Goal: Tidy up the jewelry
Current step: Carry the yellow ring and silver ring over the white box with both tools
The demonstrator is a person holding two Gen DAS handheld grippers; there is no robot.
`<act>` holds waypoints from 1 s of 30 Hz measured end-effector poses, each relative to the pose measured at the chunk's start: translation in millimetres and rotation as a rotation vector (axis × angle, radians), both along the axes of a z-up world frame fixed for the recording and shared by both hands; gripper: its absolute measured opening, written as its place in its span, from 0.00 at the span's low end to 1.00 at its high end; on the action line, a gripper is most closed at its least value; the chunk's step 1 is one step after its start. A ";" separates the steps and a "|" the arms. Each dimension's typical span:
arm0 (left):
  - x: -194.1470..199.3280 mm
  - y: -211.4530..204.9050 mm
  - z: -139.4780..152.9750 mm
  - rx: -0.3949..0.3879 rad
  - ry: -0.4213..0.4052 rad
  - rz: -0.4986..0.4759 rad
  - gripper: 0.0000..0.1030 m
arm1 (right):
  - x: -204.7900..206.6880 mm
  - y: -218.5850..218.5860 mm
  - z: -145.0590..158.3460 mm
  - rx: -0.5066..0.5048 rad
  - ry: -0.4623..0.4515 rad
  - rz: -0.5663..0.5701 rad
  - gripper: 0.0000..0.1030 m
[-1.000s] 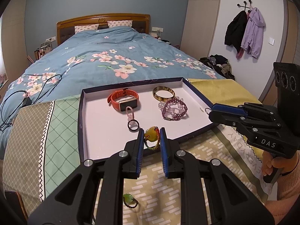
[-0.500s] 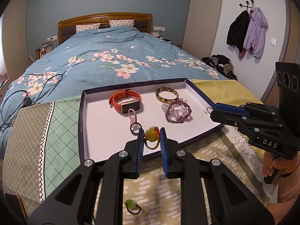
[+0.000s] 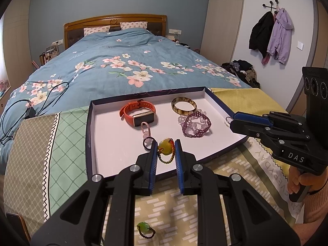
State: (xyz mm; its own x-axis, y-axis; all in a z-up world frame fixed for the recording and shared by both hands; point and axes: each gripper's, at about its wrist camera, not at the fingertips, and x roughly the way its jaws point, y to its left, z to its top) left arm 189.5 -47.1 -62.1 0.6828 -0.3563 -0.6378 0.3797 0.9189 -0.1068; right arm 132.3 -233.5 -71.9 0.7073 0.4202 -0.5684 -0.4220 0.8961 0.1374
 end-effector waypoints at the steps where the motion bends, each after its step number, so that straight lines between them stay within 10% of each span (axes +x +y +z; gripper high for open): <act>1: 0.0 -0.1 0.0 0.000 -0.001 -0.001 0.16 | -1.7 -0.1 0.3 0.001 -0.001 0.000 0.14; 30: 13.4 1.8 0.0 0.008 0.001 0.015 0.16 | 8.1 -2.1 -3.2 -0.004 0.007 -0.001 0.14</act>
State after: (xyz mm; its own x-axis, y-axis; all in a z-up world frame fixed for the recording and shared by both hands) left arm 202.9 -45.3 -62.1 0.6876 -0.3407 -0.6412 0.3654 0.9255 -0.1000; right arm 140.4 -235.6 -75.1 0.7040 0.4169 -0.5750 -0.4199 0.8973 0.1364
